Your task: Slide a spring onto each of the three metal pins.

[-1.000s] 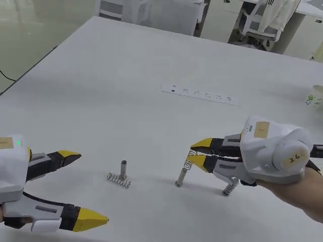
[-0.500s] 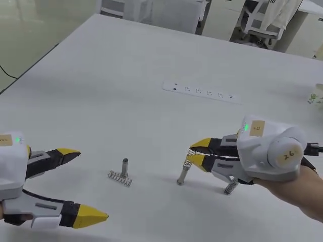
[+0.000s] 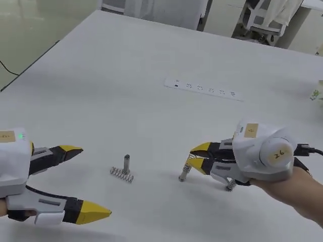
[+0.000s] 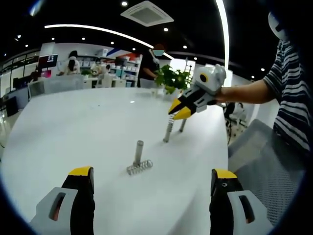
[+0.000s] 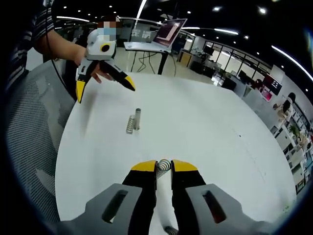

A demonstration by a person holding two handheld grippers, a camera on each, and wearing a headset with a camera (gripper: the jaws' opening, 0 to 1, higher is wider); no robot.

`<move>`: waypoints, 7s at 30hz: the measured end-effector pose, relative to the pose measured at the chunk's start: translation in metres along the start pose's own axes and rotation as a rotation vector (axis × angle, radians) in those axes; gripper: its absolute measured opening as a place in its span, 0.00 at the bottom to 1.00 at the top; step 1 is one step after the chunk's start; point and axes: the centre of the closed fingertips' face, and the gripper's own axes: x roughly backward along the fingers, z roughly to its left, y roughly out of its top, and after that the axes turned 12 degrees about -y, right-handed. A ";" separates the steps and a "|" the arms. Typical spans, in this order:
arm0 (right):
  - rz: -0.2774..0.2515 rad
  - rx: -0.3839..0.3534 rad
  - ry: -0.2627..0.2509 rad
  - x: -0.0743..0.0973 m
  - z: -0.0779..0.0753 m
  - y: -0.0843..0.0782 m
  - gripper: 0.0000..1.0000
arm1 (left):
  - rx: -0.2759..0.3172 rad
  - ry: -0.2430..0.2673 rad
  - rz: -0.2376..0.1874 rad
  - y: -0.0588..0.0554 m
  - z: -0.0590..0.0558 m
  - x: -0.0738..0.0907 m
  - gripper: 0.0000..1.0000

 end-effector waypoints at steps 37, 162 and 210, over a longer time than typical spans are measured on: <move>0.042 0.015 0.020 -0.011 0.013 -0.014 0.09 | -0.002 0.001 -0.006 0.004 -0.001 0.000 0.95; 0.055 -0.176 0.134 -0.086 0.107 0.026 0.08 | 0.024 0.024 0.010 -0.003 0.000 0.018 0.93; -0.017 0.026 0.245 0.005 0.085 0.012 0.08 | 0.017 -0.197 0.056 0.000 -0.043 -0.028 0.63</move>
